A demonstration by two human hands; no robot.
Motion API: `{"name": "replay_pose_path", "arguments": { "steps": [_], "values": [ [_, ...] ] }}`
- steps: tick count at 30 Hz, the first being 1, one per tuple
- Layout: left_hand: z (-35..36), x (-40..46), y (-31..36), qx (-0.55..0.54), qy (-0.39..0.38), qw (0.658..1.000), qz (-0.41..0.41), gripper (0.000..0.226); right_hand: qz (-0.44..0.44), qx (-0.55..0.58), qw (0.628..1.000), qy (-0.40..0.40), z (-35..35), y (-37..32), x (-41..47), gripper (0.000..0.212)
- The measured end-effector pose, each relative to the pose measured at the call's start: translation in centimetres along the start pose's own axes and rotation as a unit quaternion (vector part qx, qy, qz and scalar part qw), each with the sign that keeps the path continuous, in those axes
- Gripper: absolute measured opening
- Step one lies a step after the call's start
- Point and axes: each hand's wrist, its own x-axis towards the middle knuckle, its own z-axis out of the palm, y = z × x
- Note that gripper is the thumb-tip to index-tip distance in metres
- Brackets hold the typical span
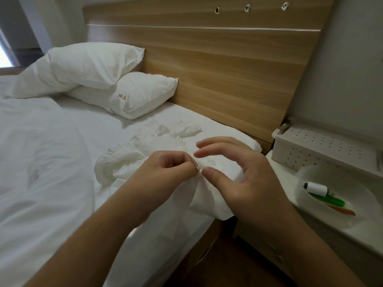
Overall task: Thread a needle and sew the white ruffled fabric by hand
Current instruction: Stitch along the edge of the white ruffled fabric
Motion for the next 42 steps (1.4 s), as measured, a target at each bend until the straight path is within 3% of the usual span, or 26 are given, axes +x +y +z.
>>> {"name": "replay_pose_path", "arguments": {
  "steps": [4, 10, 15, 22, 26, 29, 31, 34, 36, 38, 42],
  "values": [
    [0.0, 0.0, -0.1, 0.011, -0.015, 1.0, -0.014, 0.032, 0.014, 0.058, 0.998, -0.013, 0.6, -0.4, -0.1, 0.018],
    [-0.3, 0.2, -0.2, 0.019, -0.039, 0.999, -0.022, 0.028, 0.036, 0.084, 0.996, -0.009, 0.9, -0.5, -0.2, 0.018],
    [-0.4, 0.2, 0.1, 0.033, -0.045, 0.998, -0.016, 0.017, 0.062, 0.153, 0.985, 0.044, 1.4, -0.5, -0.5, 0.021],
    [-0.6, 0.3, -0.2, 0.156, 0.0, 0.987, -0.032, 0.02, 0.128, 0.302, 0.937, 0.118, 0.4, -1.2, 0.0, 0.014],
    [-1.0, 0.5, -0.1, 0.13, -0.008, 0.99, -0.049, 0.016, 0.158, 0.432, 0.879, 0.125, -0.9, -1.8, 0.9, 0.015],
    [-1.0, 0.6, -0.1, 0.115, -0.005, 0.992, -0.06, 0.016, 0.168, 0.461, 0.864, 0.113, -1.4, -1.8, 1.0, 0.013],
    [-1.0, 0.5, -0.2, 0.124, 0.001, 0.991, -0.054, 0.018, 0.166, 0.377, 0.907, 0.084, -1.8, -1.3, 0.8, 0.01],
    [-0.9, 0.5, -0.5, 0.158, 0.01, 0.987, -0.037, 0.023, 0.095, 0.101, 0.99, -0.009, -2.0, -0.4, 0.2, 0.026],
    [-0.8, 0.5, -0.6, 0.172, 0.011, 0.985, -0.025, 0.021, 0.048, -0.065, 0.994, -0.067, -1.4, 0.1, 0.1, 0.033],
    [-0.7, 0.4, -0.6, 0.162, 0.002, 0.987, -0.001, 0.014, 0.025, -0.181, 0.979, -0.093, -0.6, 0.4, 0.0, 0.026],
    [-0.7, 0.1, -0.4, 0.138, -0.034, 0.988, 0.055, 0.009, 0.067, -0.205, 0.975, -0.05, 0.1, 1.2, 0.0, 0.01]
  ]
}}
